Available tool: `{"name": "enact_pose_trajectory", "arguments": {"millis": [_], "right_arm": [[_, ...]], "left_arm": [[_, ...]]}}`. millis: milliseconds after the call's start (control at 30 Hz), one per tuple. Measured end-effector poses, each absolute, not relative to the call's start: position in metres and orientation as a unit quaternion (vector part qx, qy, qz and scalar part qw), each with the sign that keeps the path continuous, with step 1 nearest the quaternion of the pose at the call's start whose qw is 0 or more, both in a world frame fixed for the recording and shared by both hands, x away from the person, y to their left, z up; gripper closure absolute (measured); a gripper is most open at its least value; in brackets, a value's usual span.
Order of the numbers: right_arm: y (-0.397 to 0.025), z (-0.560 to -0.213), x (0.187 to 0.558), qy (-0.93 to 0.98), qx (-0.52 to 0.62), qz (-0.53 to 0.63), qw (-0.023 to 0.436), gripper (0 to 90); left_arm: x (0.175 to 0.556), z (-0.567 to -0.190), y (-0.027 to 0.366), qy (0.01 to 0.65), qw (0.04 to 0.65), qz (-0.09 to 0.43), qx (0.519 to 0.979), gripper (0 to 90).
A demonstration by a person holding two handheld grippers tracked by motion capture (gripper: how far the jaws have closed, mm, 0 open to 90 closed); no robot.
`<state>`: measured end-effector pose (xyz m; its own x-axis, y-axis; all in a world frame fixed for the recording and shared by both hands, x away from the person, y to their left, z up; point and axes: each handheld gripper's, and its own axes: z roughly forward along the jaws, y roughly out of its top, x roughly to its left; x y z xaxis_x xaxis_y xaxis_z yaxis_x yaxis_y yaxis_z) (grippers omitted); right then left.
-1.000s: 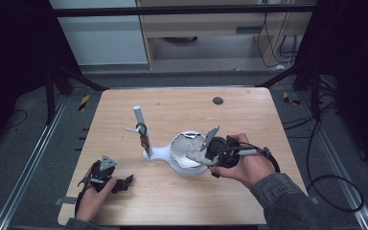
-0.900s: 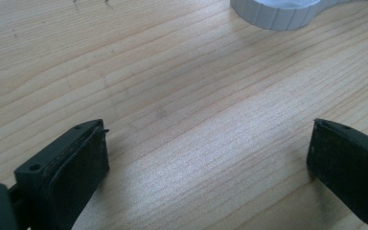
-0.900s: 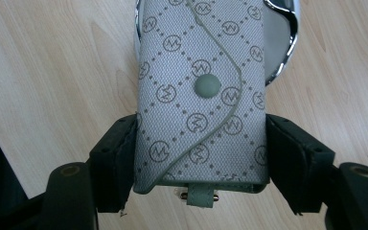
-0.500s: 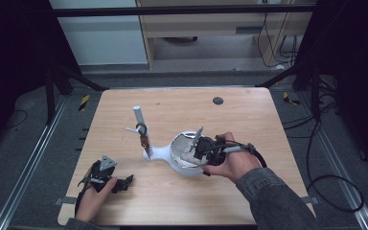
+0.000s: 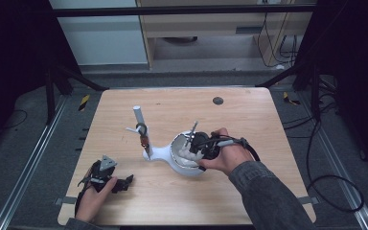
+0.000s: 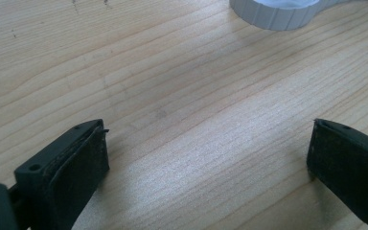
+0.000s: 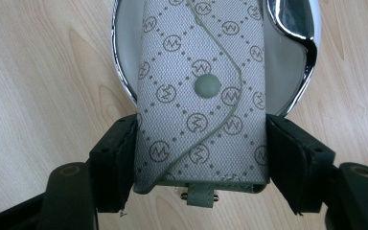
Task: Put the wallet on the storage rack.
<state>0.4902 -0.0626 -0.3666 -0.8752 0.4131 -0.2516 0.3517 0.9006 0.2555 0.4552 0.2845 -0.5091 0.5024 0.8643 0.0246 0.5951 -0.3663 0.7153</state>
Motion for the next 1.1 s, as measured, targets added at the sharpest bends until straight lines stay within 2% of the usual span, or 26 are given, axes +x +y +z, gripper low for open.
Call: {"name": "enact_pose_trajectory", "arguments": {"millis": [1100], "right_arm": [[-0.047, -0.376, 0.502, 0.964, 0.203, 0.101, 0.140, 31.6]], "left_arm": [[0.455, -0.509, 0.284, 0.452, 0.330, 0.202, 0.804, 0.0]]}}
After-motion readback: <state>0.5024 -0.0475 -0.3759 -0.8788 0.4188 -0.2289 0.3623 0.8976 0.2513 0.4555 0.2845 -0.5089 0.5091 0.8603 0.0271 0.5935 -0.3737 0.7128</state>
